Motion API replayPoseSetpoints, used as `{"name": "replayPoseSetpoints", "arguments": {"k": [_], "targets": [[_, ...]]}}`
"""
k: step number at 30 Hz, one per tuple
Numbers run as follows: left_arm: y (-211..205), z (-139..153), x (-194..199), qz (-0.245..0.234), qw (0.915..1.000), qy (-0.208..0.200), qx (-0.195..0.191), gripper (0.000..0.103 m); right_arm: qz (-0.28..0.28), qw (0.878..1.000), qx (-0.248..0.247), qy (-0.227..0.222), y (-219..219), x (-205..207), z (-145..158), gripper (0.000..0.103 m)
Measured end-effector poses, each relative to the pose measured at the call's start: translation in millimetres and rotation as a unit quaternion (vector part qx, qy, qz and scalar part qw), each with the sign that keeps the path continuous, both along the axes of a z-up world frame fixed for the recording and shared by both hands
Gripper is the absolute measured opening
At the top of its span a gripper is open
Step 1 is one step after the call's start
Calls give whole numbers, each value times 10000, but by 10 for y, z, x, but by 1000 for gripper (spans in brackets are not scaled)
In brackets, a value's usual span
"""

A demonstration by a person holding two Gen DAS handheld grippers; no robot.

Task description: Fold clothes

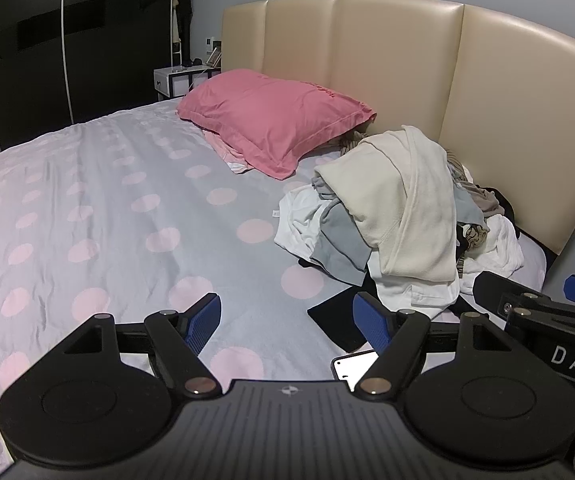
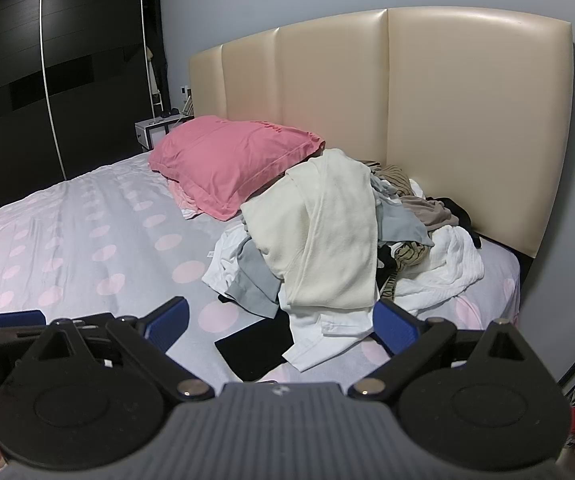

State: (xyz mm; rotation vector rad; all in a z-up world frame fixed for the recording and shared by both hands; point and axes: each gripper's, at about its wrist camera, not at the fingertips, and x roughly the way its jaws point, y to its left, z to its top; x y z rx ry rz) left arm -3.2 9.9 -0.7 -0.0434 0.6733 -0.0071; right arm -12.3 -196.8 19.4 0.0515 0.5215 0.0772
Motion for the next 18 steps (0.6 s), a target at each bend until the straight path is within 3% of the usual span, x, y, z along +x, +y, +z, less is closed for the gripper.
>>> {"name": "replayPoseSetpoints", "arguments": {"k": [18], "targets": [[1, -3, 8, -62, 9999, 54, 84, 71, 7, 10000, -23, 23, -15, 11, -1, 99]]}}
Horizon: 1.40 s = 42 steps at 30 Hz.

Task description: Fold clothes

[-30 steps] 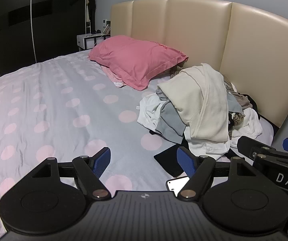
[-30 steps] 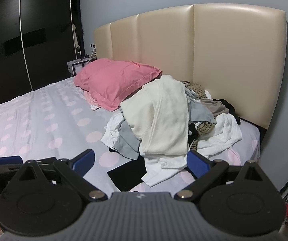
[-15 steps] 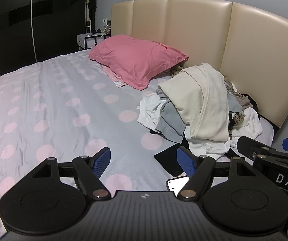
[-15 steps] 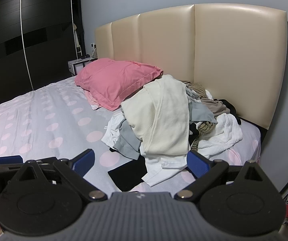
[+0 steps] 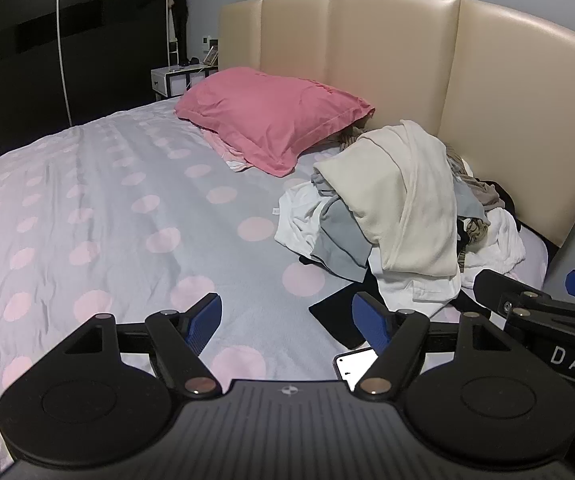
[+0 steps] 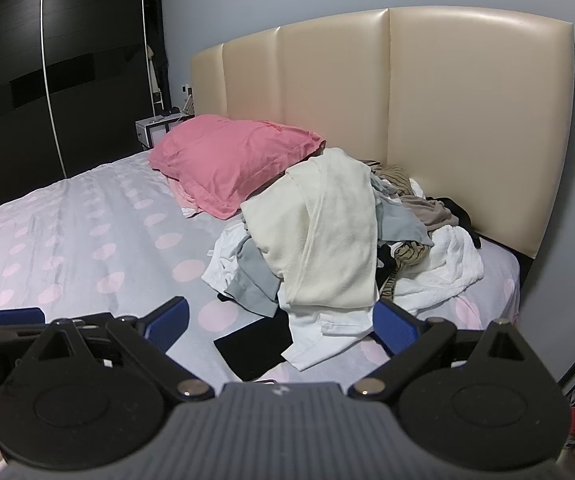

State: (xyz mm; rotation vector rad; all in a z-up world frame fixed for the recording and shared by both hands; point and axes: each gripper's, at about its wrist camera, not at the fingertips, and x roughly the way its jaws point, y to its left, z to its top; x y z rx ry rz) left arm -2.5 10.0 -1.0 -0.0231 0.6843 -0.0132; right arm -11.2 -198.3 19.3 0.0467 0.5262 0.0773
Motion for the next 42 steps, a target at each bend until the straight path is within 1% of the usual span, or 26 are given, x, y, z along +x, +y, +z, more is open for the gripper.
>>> {"name": "replayPoseSetpoints", "arguments": {"k": [3, 6, 9, 13, 16, 19, 22, 24, 27, 31, 36, 37, 38, 39, 40, 41, 42], "targets": [[5, -2, 21, -15, 10000, 18, 1, 71, 11, 10000, -52, 37, 16, 7, 3, 99], [7, -17, 83, -38, 9999, 78, -83, 68, 40, 9999, -118, 78, 33, 24, 12, 99], [2, -35, 157, -33, 9999, 111, -110, 66, 90, 9999, -74, 114, 23, 67, 19, 99], [34, -68, 308, -73, 9998, 142, -120, 63, 250, 9995, 55, 191, 11, 212, 21, 99], [90, -99, 458, 21, 10000, 37, -1, 63, 436, 9987, -76, 268, 41, 418, 6, 99], [141, -144, 655, 64, 10000, 47, 60, 63, 472, 9982, -99, 357, 19, 693, -32, 99], [219, -242, 896, 51, 9997, 222, 44, 63, 565, 9973, -208, 421, -24, 1020, -99, 99], [268, -312, 1021, 102, 9994, 306, 100, 63, 652, 9960, -376, 475, -42, 1284, -174, 98], [366, -423, 1189, 192, 9985, 466, 204, 63, 587, 9952, -505, 594, -100, 1706, -317, 97], [502, -571, 1353, 225, 9973, 661, 223, 63, 312, 9953, -510, 764, -216, 2301, -564, 83], [673, -753, 1473, 321, 9950, 893, 310, 63, 183, 9948, -403, 912, -263, 2808, -829, 82], [701, -773, 1480, 327, 9947, 923, 327, 63, 171, 9946, -415, 931, -254, 2867, -870, 81], [725, -779, 1475, 326, 9945, 935, 351, 63, 125, 9945, -443, 939, -254, 2933, -909, 70], [749, -785, 1470, 326, 9943, 948, 376, 63, 73, 9942, -491, 958, -256, 2998, -948, 63], [774, -791, 1465, 325, 9940, 960, 400, 63, 38, 9933, -525, 1026, -261, 3044, -978, 49], [798, -797, 1461, 325, 9938, 973, 424, 63, 2, 9927, -521, 1089, -281, 3083, -997, 37], [822, -803, 1456, 324, 9936, 985, 448, 63, 8, 9928, -433, 1113, -311, 3100, -997, 30]]}}
